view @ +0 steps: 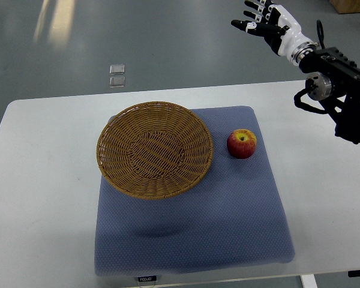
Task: Place red apple in basket with right hand
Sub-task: 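Swing the right hand over and lower it toward the red apple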
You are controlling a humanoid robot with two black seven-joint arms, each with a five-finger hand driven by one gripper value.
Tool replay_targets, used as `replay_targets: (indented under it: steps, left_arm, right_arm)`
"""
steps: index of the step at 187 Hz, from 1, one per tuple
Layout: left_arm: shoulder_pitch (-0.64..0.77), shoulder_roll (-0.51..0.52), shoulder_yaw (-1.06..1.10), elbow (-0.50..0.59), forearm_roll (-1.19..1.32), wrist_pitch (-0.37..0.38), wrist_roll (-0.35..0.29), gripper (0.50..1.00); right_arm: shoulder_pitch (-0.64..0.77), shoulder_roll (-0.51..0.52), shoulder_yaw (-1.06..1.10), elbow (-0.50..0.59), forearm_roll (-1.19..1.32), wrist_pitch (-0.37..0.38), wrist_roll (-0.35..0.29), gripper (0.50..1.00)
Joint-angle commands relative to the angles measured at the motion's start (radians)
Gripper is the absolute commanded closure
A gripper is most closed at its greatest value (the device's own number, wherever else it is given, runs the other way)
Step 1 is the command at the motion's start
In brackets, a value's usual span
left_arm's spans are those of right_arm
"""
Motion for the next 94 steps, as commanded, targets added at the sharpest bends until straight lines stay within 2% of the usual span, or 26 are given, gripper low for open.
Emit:
replay_targets:
  steps: [1, 30, 63, 75, 76, 94]
  left_arm:
    - [0.0, 0.0, 0.0, 0.0, 0.0, 0.0, 0.0, 0.5]
    - [0.0, 0.0, 0.0, 0.0, 0.0, 0.0, 0.0, 0.5]
    - [0.0, 0.0, 0.0, 0.0, 0.0, 0.0, 0.0, 0.5]
    - [0.0, 0.0, 0.0, 0.0, 0.0, 0.0, 0.0, 0.5]
    - [0.0, 0.0, 0.0, 0.0, 0.0, 0.0, 0.0, 0.5]
    - [0.0, 0.0, 0.0, 0.0, 0.0, 0.0, 0.0, 0.5]
  right_arm:
    - [0.035, -0.085, -0.039, 0.118, -0.244, 0.042, 0.0, 0.581]
    - [0.102, -0.194, -0.15, 0.242, -0.438, 0.12, 0.0, 0.581]
    - [0.197, -0.301, -0.269, 0.339, -0.606, 0.278, 0.002, 0.581]
    - [0.202, -0.306, -0.275, 0.343, -0.62, 0.283, 0.002, 0.581]
    - [0.216, -0.321, -0.298, 0.365, -0.699, 0.301, 0.002, 0.581]
    - [0.217, -0.332, -0.322, 0.383, -0.835, 0.31, 0.003, 0.581]
